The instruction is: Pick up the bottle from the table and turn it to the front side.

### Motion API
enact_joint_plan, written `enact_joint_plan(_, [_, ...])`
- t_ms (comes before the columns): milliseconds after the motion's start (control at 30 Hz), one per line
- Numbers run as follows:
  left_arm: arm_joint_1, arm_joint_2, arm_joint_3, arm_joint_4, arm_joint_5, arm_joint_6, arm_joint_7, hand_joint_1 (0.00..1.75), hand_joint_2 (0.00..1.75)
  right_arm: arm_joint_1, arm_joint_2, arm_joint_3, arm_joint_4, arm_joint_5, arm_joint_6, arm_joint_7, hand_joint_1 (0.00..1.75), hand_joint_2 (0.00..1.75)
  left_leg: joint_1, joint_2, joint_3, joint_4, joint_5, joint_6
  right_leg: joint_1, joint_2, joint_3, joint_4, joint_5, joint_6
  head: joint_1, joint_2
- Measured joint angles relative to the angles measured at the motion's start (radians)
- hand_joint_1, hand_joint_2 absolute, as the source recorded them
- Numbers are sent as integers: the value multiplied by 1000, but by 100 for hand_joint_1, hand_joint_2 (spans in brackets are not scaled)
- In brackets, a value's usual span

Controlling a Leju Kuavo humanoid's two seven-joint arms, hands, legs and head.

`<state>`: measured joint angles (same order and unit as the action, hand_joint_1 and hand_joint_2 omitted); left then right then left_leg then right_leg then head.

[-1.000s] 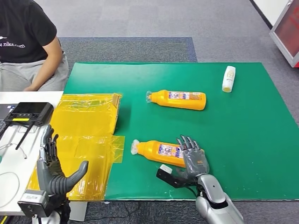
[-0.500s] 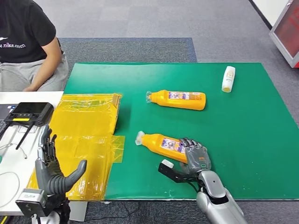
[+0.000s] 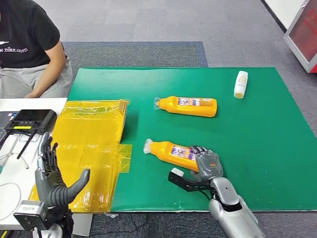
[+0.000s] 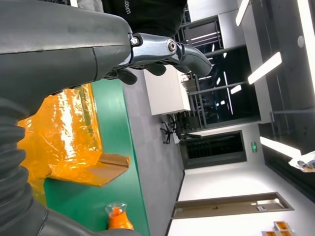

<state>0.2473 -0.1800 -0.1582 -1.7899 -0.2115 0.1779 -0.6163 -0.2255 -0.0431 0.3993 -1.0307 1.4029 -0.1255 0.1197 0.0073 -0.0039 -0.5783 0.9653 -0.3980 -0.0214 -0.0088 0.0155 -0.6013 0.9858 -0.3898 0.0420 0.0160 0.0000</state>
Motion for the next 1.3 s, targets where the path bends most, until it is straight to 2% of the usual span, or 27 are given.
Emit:
enact_joint_plan(200, [-2,1,2,0,10,4,-8,0,175,1,0,4,23,-43,-76,-47,175,175,0,0,2,0,1,1,0,0,2,0,1,0,0,0])
enact_joint_plan(433, [-13,6,-3,3,38,1,-15,0,175,42,5,-29,9,-282,-198,-226,175,175,0,0,1,0,1,0,0,0,2,0,1,0,0,0])
enact_joint_plan(600, [-21,10,-11,9,50,4,-20,0,175,79,19,-49,-27,-350,-235,-277,175,175,0,0,-3,0,1,0,0,0,-1,0,0,-1,0,0])
enact_joint_plan(700, [-22,11,-13,12,57,2,-22,0,175,100,31,-59,-55,-426,-228,-325,175,175,0,0,-4,0,0,0,0,0,-3,0,0,-1,0,0])
enact_joint_plan(867, [-23,13,-21,21,68,-5,-26,0,175,154,64,-66,-135,-628,-161,-428,175,175,0,0,-9,0,1,0,0,0,-7,0,0,0,0,0])
enact_joint_plan(1133, [-33,17,-44,44,111,-25,-27,0,175,201,106,-38,-264,-807,-95,-496,175,175,0,0,-13,0,0,0,0,0,-10,1,0,0,0,0])
enact_joint_plan(1300, [-45,17,-45,62,177,-65,-15,0,175,218,122,-9,-310,-849,-71,-503,175,175,0,0,-14,0,0,0,0,0,-11,1,-1,1,0,0])
